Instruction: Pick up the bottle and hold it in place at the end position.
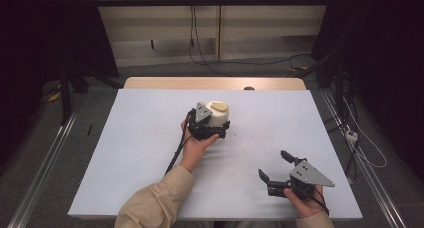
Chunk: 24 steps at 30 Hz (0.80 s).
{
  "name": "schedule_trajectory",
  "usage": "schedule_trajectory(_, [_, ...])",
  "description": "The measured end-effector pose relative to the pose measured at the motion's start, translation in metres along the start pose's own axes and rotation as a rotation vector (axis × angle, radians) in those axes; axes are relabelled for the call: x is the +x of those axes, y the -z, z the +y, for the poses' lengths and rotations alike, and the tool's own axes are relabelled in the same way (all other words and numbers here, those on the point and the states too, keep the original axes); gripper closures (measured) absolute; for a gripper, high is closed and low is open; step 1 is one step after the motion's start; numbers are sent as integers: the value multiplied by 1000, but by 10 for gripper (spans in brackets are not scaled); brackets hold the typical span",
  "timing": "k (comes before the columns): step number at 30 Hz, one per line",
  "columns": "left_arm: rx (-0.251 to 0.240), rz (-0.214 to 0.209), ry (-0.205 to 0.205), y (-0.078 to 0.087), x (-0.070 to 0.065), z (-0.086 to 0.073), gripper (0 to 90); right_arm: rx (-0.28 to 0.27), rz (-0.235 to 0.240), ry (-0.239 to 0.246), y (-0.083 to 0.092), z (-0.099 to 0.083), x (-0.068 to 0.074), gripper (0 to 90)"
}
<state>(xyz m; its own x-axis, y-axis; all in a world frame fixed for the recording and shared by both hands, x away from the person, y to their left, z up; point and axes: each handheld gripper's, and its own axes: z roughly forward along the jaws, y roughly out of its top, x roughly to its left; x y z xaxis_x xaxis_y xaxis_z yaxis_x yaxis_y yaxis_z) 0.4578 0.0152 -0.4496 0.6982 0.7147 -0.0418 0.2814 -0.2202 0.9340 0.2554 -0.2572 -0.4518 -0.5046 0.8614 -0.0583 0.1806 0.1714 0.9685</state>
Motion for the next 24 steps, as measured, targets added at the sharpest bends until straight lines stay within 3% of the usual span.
schedule_trajectory(10, [-4,-3,-38,2,-2,-3,50,2,-1,0,0,0,0,50])
schedule_trajectory(24, [-35,7,-24,6,-3,-12,49,6,0,-3,-3,1,1,50])
